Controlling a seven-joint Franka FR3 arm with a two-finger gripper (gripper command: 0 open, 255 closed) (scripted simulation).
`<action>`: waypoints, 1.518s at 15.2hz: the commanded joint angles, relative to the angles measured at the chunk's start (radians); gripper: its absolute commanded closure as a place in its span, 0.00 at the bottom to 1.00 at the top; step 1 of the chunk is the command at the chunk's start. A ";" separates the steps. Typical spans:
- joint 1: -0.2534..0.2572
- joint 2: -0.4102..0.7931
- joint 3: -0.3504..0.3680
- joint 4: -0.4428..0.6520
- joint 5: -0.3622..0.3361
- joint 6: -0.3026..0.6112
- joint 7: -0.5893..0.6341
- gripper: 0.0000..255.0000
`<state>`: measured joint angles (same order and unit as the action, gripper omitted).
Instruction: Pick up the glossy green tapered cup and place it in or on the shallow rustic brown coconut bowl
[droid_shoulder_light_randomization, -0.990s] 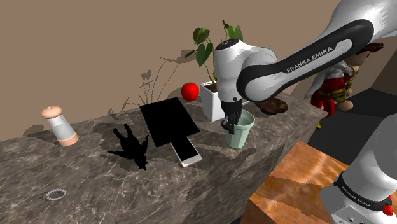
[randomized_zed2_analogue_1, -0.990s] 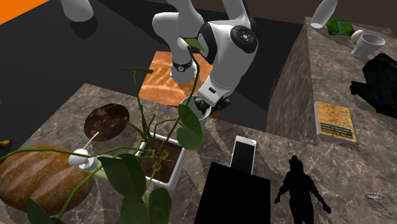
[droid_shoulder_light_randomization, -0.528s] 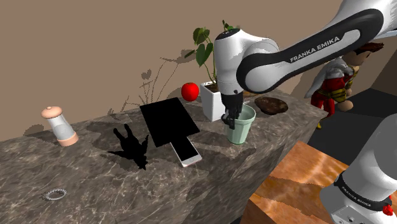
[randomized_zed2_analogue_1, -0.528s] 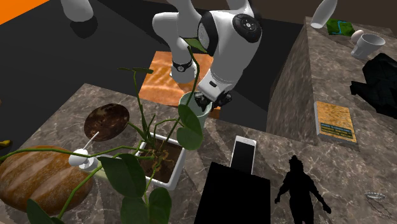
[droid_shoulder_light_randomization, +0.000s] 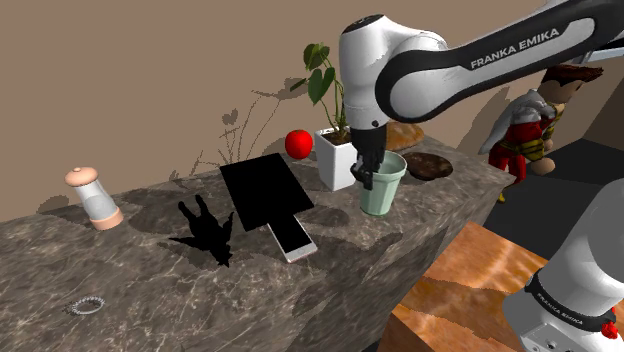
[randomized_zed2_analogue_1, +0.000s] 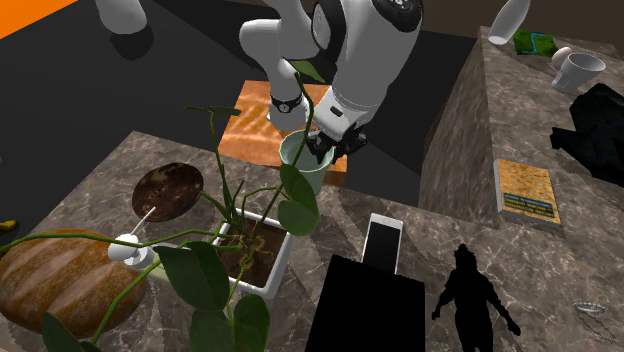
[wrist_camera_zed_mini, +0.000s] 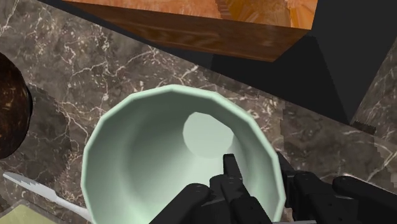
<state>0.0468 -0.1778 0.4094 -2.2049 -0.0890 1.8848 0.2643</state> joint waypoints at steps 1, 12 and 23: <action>0.000 -0.005 -0.001 0.019 0.002 -0.024 -0.005 1.00; -0.029 -0.074 -0.057 0.067 0.005 -0.125 -0.104 1.00; -0.139 -0.143 -0.240 0.021 -0.063 -0.106 -0.375 1.00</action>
<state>-0.0813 -0.3122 0.1888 -2.1747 -0.1440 1.7720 -0.0814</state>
